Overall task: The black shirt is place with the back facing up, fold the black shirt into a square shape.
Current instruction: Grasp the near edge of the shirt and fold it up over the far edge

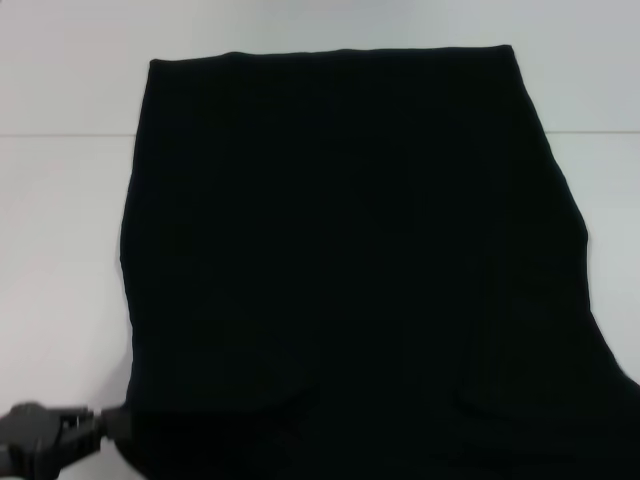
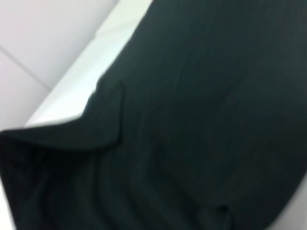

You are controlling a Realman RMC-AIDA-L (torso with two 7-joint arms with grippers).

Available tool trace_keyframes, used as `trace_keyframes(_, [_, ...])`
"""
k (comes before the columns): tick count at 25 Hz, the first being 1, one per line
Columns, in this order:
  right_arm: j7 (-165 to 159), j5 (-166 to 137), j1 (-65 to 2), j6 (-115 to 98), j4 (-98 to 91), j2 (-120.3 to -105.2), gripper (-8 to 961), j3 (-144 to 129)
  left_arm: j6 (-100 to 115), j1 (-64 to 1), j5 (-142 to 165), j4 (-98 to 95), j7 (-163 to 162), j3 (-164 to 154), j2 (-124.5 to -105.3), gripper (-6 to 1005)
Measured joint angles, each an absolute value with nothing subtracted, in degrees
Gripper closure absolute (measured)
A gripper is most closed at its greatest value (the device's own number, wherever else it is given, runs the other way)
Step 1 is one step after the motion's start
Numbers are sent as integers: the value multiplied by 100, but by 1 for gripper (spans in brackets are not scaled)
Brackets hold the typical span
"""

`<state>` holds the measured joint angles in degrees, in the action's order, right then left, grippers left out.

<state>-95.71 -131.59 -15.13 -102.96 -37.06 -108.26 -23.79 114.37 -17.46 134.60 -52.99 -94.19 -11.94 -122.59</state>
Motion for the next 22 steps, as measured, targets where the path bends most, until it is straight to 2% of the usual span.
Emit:
trace_keyframes(3, [-9637,-13158,-1805,-10209,-3660,-10826,890,-2070,11307,-2102,13449,-5123,-9454,-1017,-12127,974])
trace_keyframes(8, [-10109,-13152,-2424,-9822,-3646,-10828,890,-1940,10588,-2883,13392,-4437,-9538,-794,-11763,972])
trace_keyframes(9, [-10231,-13147,-2573,-9699,-3644,-10835,891,-1941,10588,-2883,13392,-4437,-9538,-794,-11763,972])
trace_keyframes(10, [-10352,-13151,-2723,-9560,-3641,-10848,891,-1958,10198,-3150,13412,-4176,-9619,-816,-11633,972])
trace_keyframes(12, [-10598,-13162,-3005,-9217,-3634,-10886,891,-2045,9435,-3537,13461,-3890,-9836,-906,-11495,971])
trace_keyframes(17, [-10979,-13162,-3631,-8115,-3383,-10948,890,-2337,8418,-3994,13436,-3575,-9910,-1007,-11377,970])
trace_keyframes(22, [-11238,-13161,-4288,-6810,-2782,-10900,891,-2786,7363,-4399,13461,-3361,-9954,-1172,-11300,968])
